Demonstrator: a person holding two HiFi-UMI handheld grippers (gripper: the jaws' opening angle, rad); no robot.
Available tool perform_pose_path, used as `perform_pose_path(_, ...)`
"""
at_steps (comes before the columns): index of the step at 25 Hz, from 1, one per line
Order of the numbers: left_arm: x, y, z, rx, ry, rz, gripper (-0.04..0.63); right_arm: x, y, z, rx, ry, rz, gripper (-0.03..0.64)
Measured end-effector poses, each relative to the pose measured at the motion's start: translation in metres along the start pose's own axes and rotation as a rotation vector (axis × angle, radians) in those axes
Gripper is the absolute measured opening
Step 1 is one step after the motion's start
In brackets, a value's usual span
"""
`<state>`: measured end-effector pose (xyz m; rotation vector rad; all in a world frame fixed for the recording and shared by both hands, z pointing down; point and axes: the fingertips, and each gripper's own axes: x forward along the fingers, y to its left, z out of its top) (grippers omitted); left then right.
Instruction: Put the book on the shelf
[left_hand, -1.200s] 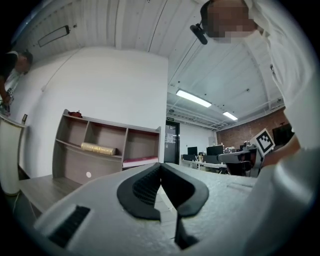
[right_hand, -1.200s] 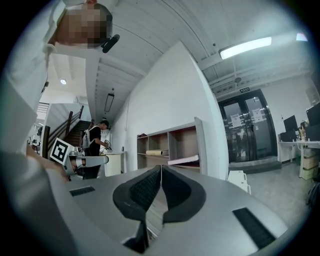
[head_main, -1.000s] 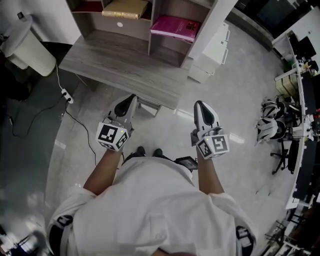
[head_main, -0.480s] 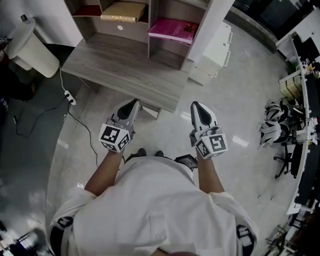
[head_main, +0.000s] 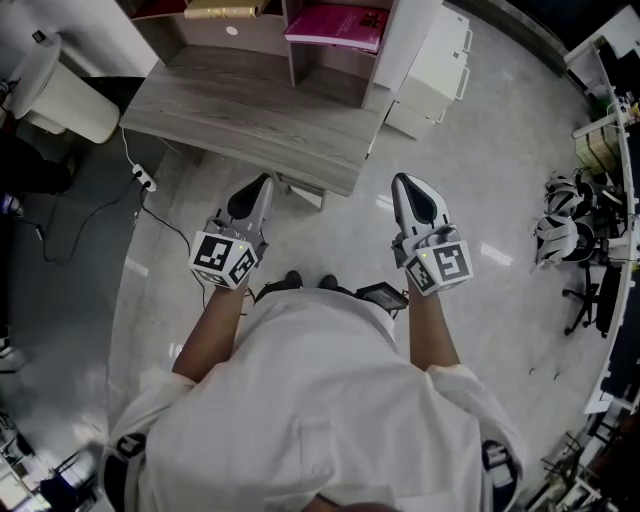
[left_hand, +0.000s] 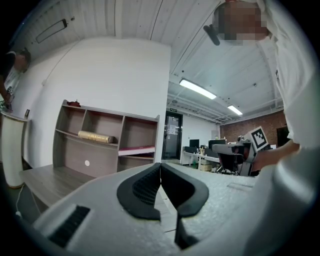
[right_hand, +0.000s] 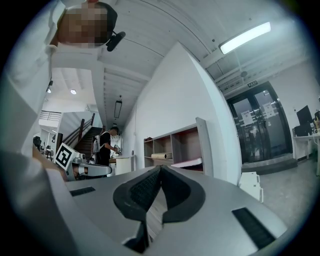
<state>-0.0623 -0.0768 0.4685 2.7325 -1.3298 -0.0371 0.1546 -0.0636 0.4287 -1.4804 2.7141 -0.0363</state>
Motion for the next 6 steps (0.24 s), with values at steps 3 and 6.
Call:
perform_pose_path(3,0.004,-0.011,0.001,0.007,0.002,-0.017,0.017,-0.006,-0.005,-0.002,0.010,0.000,0.007,0.015)
perform_pose_path(6,0.007,-0.022,0.002,0.013,0.000,-0.028,0.017,-0.013,-0.011,-0.003,0.015,-0.002,0.010,0.015)
